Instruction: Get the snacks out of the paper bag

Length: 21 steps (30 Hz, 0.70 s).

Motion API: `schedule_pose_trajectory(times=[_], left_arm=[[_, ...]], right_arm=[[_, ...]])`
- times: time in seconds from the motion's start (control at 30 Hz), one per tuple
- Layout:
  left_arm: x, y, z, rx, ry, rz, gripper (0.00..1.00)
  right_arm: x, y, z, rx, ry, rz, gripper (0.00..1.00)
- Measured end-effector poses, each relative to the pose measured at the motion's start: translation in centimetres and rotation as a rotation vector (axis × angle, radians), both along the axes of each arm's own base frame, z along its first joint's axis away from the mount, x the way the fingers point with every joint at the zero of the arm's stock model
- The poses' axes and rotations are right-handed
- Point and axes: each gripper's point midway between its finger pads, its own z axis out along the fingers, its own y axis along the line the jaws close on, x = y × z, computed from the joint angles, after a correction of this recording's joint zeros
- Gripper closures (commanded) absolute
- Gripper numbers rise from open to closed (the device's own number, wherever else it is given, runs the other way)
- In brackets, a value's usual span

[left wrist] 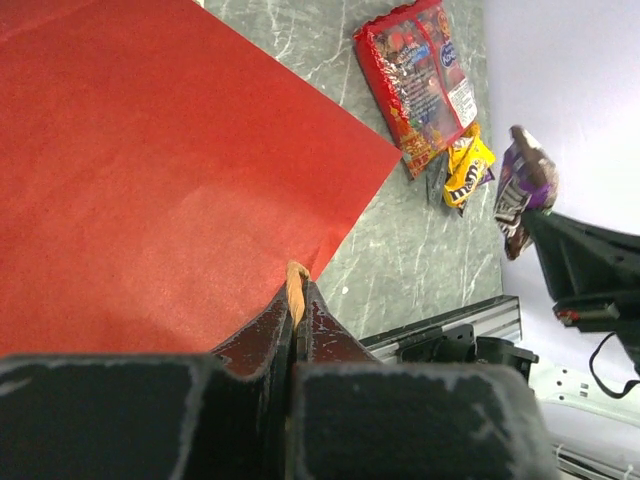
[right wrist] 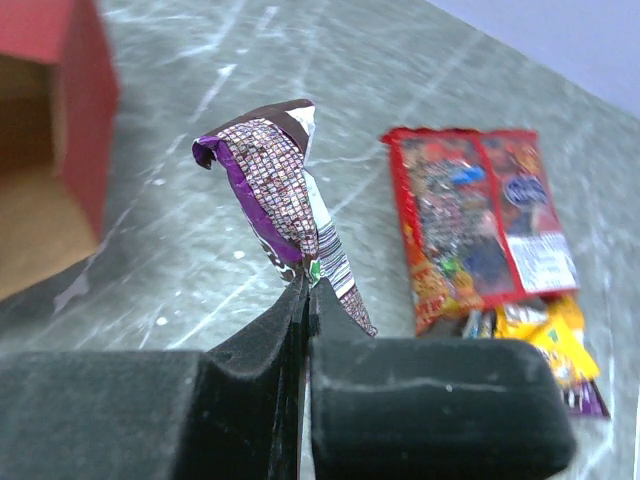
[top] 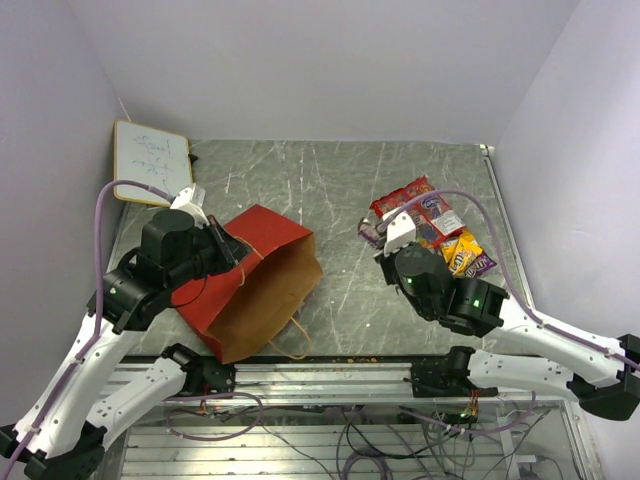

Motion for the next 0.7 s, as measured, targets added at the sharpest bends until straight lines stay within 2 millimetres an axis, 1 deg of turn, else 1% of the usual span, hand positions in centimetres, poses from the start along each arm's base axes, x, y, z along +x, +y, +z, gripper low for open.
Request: schedule_pose_trajectory(times=[0.1,0.2,0.33,0.43,0.57,0.7], left_arm=[[0.0,0.0,0.0,0.008,-0.006,-0.005,0.93],[0.0,0.1,0.0,0.016,-0.011,-0.01,0.93],[-0.1,0.2,0.0,0.026,-0.017,-0.018,0.93],[-0.3,0.2,-0.1,0.034,-0.018,-0.025,0.93],[-0.5,0.3,0.6,0.038,-0.031,-0.037,0.93],[-0.6,0.4,1.5,0.05,-0.052,-0.05,0.93]], right_arm=[[1.3,-2.0,0.1,0.014,0.0,-0.162,1.0],[3.1,-4.3,-0.2,0.032,0.012,-0.31,1.0],[6.7,-9.1,-0.9,0.107,0.056,-0.546,1.0],[8.6,-12.4,-1.8,0.167,0.096,-0.692,1.0],[10.6,-14.9,-3.2,0.242,0.164,-0.81,1.0],[11.9,-17.1,-5.4,0.315,0.238,-0.904,1.0]])
